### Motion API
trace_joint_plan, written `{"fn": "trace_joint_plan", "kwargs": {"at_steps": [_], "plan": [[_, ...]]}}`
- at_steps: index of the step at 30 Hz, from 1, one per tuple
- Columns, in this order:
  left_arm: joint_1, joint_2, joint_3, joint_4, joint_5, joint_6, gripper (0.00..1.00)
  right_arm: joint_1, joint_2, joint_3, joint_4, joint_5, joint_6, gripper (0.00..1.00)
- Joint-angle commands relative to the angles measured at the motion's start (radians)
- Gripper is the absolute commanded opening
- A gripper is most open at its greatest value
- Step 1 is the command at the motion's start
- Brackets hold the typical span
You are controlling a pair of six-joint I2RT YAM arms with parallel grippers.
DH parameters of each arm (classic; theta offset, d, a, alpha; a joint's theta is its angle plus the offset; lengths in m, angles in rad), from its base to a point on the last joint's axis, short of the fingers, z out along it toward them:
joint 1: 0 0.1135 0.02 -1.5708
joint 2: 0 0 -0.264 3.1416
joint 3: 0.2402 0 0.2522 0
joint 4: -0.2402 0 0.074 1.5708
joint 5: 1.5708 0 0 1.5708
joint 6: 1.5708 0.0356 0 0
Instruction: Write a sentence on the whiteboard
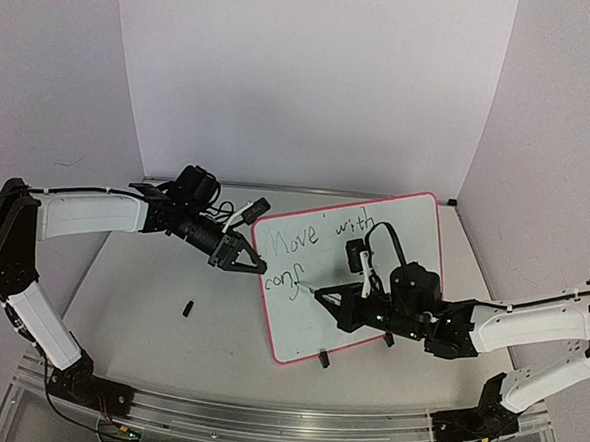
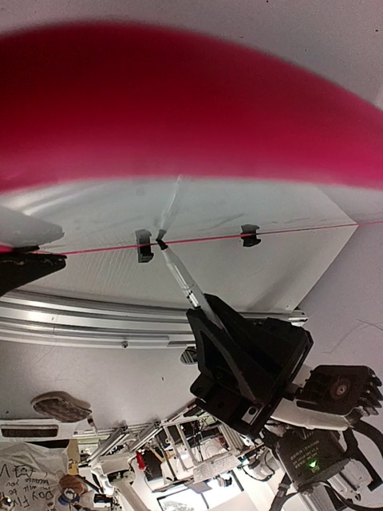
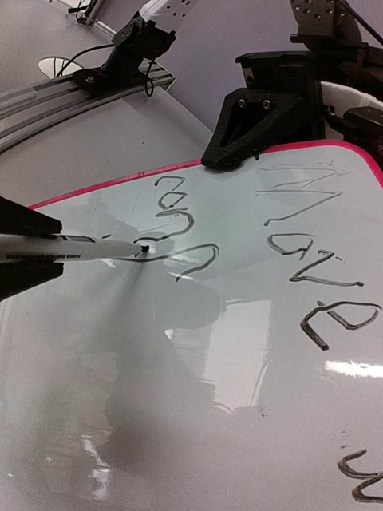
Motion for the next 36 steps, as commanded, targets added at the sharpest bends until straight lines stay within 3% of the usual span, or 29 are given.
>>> {"fn": "trace_joint_plan", "kwargs": {"at_steps": [1, 10, 27, 36], "plan": [[-0.035, 0.003, 0.024, -0.044, -0.011, 0.07, 0.0, -0.003, 0.012, 0.038, -0.002, 0.054, -0.01, 0.0], [-0.036, 0.005, 0.025, -0.045, -0.01, 0.07, 0.0, -0.003, -0.033, 0.016, -0.045, 0.144, 0.009, 0.0], [-0.036, 0.002, 0.026, -0.046, -0.013, 0.072, 0.0, -0.003, -0.13, -0.027, -0.065, 0.171, 0.0, 0.0], [-0.036, 0.003, 0.026, -0.047, -0.014, 0.071, 0.0, -0.003, -0.083, 0.019, -0.088, 0.168, -0.026, 0.0]]}}
